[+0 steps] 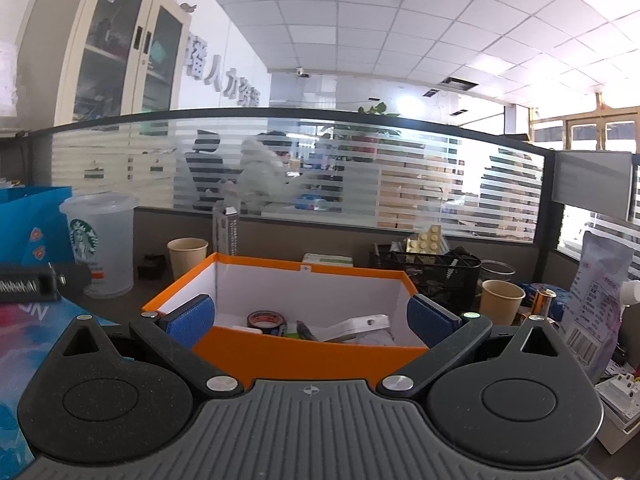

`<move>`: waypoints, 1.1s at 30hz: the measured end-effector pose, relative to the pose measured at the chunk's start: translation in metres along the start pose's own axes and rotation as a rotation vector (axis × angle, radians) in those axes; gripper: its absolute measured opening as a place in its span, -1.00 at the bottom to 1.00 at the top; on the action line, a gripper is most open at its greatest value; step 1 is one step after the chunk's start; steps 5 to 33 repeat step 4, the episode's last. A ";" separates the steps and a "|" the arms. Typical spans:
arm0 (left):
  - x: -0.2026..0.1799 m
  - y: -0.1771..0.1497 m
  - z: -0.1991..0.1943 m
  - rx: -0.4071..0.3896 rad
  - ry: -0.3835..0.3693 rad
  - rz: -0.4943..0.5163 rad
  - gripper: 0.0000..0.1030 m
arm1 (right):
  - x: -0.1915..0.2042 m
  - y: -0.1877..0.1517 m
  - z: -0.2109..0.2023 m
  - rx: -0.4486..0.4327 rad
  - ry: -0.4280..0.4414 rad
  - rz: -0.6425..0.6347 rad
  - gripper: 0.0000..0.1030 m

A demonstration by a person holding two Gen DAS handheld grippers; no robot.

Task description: Organize rigid objects

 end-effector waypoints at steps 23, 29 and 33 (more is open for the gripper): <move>0.006 -0.001 0.002 0.006 0.033 0.025 1.00 | 0.011 -0.002 0.002 0.011 0.015 -0.014 1.00; 0.006 -0.001 0.002 0.006 0.033 0.025 1.00 | 0.011 -0.002 0.002 0.011 0.015 -0.014 1.00; 0.006 -0.001 0.002 0.006 0.033 0.025 1.00 | 0.011 -0.002 0.002 0.011 0.015 -0.014 1.00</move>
Point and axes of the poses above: each gripper's, at about its wrist camera, not at the fingertips, and z roughly the way its jaws point, x to its left, y to its top, the point moved 10 cm from there along z, roughly the way its jaws point, and after that the axes turned 1 degree about z, right-handed, at the moved point
